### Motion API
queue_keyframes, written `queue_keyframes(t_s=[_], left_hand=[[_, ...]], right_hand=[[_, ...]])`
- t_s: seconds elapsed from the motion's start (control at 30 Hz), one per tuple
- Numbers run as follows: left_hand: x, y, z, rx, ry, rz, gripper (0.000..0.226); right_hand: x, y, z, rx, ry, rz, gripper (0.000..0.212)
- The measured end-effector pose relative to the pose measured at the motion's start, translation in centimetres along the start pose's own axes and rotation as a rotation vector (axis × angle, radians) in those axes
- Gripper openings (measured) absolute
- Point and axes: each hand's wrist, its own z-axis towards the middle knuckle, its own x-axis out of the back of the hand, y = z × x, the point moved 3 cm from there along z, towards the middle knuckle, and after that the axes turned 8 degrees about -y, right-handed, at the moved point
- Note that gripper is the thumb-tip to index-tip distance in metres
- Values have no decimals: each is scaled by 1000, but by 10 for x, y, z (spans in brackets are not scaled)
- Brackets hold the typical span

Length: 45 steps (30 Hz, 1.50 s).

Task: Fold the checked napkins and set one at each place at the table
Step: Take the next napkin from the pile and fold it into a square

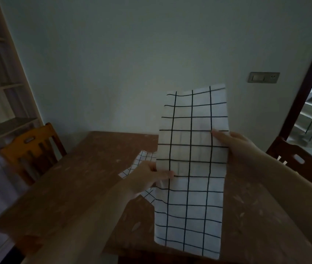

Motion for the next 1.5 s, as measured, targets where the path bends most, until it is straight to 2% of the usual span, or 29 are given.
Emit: queue_keyframes(t_s=[0.03,0.13,0.23,0.3,0.43,0.57,0.6,0.63,0.73,0.77,0.8,0.83,0.87,0.9,0.93,0.97,1.03,1.13,1.2,1.37,1.5], left_hand=[[1,-2,2,-3,40,-16,19],[-2,-1,4,-22,139,-66,20],[-1,-5,6,7,196,-100,34],[-2,-7,4,16,217,-153,31],[-3,-6,4,-3,265,-248,40],[-1,-4,1,-80,260,-202,34],[-1,-3,0,-98,246,-151,35],[0,0,-2,-116,230,-71,37],[0,20,-7,-124,177,251,24],[-2,28,-7,-125,123,332,18],[-5,37,-7,-126,67,402,16],[-9,45,-7,-123,20,462,16],[-12,52,-7,-115,-20,513,17],[-16,57,-5,-102,-58,548,18],[-18,62,-5,-93,-91,575,19],[-20,65,-4,-89,-107,603,18],[-19,68,-5,-95,-108,634,16],[-11,68,-11,-84,-110,615,15],[-5,67,-15,-67,-115,645,16],[4,64,-21,6,-96,687,37],[1,71,-22,-34,-113,557,30]], right_hand=[[0,9,-2,-67,-34,-41,47],[-7,40,-9,-192,-213,-136,48],[-7,53,-7,-147,-115,-111,29],[-5,54,-5,-128,-61,-89,19],[-2,62,-3,-129,-44,-77,18],[1,68,-9,-202,-79,-21,26],[9,76,-5,-251,-121,-84,27],[14,77,-7,-324,-183,-259,28],[54,84,12,-414,-147,-866,58],[58,71,13,-366,-74,-1079,54],[51,53,14,-215,37,-1225,42],[31,34,9,-25,57,-1201,24],[5,16,6,143,-35,-1090,13],[-23,3,0,222,-194,-976,31],[-42,-2,-4,228,-354,-892,45],[-62,-9,-7,217,-474,-885,50],[-66,1,2,195,-578,-932,43],[-56,1,3,168,-561,-916,26],[-49,2,3,192,-527,-933,22],[-41,-8,1,214,-498,-819,10],[-39,-18,3,249,-434,-816,27]])
